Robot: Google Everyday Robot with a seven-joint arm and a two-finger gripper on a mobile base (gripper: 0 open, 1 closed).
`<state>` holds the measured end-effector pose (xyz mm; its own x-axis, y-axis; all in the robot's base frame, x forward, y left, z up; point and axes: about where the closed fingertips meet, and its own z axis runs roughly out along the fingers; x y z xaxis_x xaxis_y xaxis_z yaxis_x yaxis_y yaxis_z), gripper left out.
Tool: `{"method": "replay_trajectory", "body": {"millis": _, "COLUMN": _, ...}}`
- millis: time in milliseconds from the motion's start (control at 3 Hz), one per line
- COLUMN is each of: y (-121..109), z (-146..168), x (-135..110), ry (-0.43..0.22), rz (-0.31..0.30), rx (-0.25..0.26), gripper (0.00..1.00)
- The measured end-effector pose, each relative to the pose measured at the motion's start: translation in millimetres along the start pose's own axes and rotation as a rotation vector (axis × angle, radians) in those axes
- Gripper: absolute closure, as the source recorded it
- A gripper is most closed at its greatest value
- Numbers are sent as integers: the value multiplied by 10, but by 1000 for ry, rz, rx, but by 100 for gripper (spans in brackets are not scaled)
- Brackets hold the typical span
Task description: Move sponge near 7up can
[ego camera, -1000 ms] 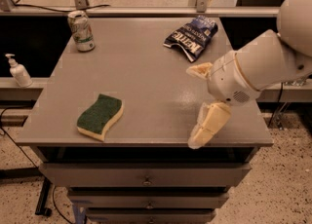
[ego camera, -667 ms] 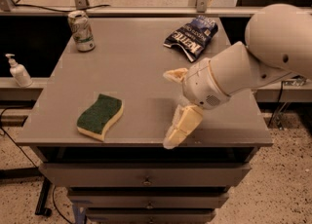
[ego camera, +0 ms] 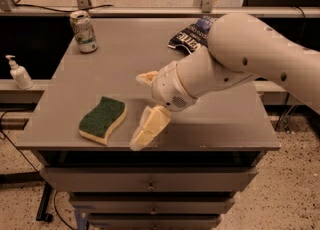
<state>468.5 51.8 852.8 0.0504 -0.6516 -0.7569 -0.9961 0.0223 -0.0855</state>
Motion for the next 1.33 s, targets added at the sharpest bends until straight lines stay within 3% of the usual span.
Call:
{"method": "replay_trajectory", "body": {"millis": 667, "y": 17, "z": 405, "x": -308, "ry": -24, "rz": 26, "rx": -26, "gripper": 0}}
{"method": "replay_trajectory", "body": {"millis": 1333, "y": -12, "z": 570, "x": -237, "ry": -32, "rz": 49, "rx": -35, "gripper": 41}}
